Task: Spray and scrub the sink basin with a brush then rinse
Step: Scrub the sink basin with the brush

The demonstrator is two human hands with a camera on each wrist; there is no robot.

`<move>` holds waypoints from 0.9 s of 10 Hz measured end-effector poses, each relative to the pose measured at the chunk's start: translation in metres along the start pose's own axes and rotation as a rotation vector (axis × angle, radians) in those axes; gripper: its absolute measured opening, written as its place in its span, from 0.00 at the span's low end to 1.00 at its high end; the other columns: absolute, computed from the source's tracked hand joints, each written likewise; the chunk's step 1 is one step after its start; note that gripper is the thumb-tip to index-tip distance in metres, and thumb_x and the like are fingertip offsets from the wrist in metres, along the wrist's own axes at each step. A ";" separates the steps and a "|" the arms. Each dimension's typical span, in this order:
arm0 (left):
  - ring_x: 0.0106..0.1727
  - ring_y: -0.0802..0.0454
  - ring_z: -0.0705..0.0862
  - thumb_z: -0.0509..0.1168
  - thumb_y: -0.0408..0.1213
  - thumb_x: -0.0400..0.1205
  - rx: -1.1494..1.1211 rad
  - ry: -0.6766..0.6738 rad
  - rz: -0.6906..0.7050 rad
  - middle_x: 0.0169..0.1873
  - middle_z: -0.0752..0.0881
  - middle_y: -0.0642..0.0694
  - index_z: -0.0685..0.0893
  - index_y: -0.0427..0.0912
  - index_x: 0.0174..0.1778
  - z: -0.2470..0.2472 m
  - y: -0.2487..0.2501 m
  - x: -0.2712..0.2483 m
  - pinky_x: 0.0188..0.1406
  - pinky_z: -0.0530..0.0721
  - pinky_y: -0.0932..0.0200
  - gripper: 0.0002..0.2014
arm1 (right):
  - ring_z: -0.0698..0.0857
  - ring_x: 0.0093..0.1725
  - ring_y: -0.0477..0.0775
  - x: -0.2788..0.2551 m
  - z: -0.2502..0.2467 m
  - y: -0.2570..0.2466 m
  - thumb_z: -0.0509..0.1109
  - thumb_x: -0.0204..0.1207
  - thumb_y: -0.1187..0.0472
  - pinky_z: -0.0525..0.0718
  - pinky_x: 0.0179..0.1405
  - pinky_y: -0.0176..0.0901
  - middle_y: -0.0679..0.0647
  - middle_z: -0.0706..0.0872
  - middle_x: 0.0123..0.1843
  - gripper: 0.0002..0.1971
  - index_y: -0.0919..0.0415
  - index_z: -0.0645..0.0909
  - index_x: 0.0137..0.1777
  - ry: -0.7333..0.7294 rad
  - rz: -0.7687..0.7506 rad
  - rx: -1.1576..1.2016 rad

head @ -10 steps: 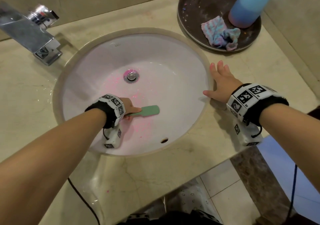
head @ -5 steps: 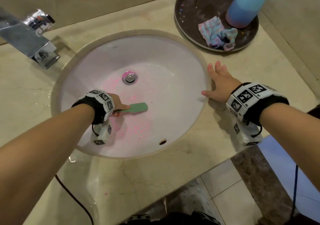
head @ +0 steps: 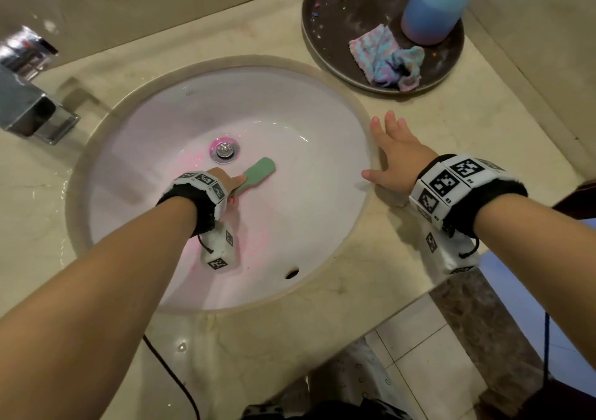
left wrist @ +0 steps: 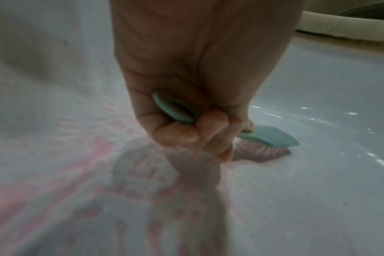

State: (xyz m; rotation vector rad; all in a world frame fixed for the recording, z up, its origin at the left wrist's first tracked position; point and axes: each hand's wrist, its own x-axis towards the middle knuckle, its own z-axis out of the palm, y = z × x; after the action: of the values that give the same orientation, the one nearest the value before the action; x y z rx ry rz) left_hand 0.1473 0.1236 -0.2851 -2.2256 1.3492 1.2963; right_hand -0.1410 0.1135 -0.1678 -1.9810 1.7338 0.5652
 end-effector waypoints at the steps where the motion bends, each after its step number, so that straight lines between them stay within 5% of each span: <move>1: 0.22 0.49 0.71 0.56 0.52 0.85 -0.037 -0.052 0.004 0.18 0.75 0.46 0.75 0.38 0.27 0.001 -0.010 0.002 0.27 0.70 0.59 0.25 | 0.37 0.83 0.60 0.000 -0.001 0.001 0.65 0.79 0.46 0.49 0.82 0.55 0.59 0.33 0.84 0.46 0.57 0.35 0.83 -0.003 -0.004 0.002; 4: 0.20 0.51 0.72 0.55 0.53 0.85 0.157 -0.106 0.097 0.04 0.72 0.52 0.79 0.39 0.23 0.004 -0.001 -0.017 0.25 0.70 0.62 0.28 | 0.37 0.83 0.60 -0.002 -0.003 0.000 0.65 0.79 0.46 0.49 0.82 0.55 0.59 0.33 0.84 0.46 0.57 0.35 0.83 -0.008 -0.006 -0.010; 5: 0.21 0.51 0.72 0.55 0.53 0.85 0.173 -0.070 0.116 0.08 0.75 0.52 0.77 0.40 0.24 0.005 0.013 -0.012 0.26 0.69 0.63 0.27 | 0.37 0.83 0.60 -0.001 -0.003 0.000 0.65 0.79 0.46 0.49 0.82 0.55 0.59 0.33 0.84 0.46 0.57 0.35 0.83 -0.008 -0.003 -0.013; 7: 0.41 0.46 0.78 0.53 0.54 0.85 0.011 0.073 0.103 0.40 0.80 0.40 0.70 0.45 0.27 -0.002 0.008 0.012 0.49 0.79 0.50 0.23 | 0.37 0.83 0.60 0.000 -0.002 0.000 0.65 0.79 0.47 0.48 0.83 0.55 0.58 0.32 0.84 0.46 0.56 0.34 0.83 -0.020 0.003 -0.008; 8: 0.42 0.44 0.79 0.56 0.53 0.84 -0.112 0.102 0.044 0.36 0.80 0.39 0.71 0.42 0.28 -0.007 -0.008 0.017 0.47 0.81 0.51 0.22 | 0.37 0.83 0.60 0.000 -0.002 0.000 0.65 0.79 0.47 0.48 0.83 0.55 0.58 0.32 0.84 0.46 0.56 0.34 0.83 -0.018 0.000 -0.007; 9: 0.31 0.46 0.80 0.56 0.53 0.85 -0.170 0.074 -0.001 0.21 0.79 0.44 0.73 0.40 0.27 -0.012 -0.016 0.007 0.30 0.74 0.58 0.24 | 0.37 0.83 0.60 0.000 -0.002 0.000 0.65 0.79 0.47 0.48 0.83 0.54 0.59 0.32 0.84 0.46 0.57 0.34 0.83 -0.017 -0.003 -0.006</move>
State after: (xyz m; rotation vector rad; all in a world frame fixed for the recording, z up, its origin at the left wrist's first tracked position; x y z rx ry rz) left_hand 0.1685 0.1213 -0.2872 -2.4085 1.3065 1.3883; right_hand -0.1412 0.1118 -0.1659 -1.9774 1.7204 0.5848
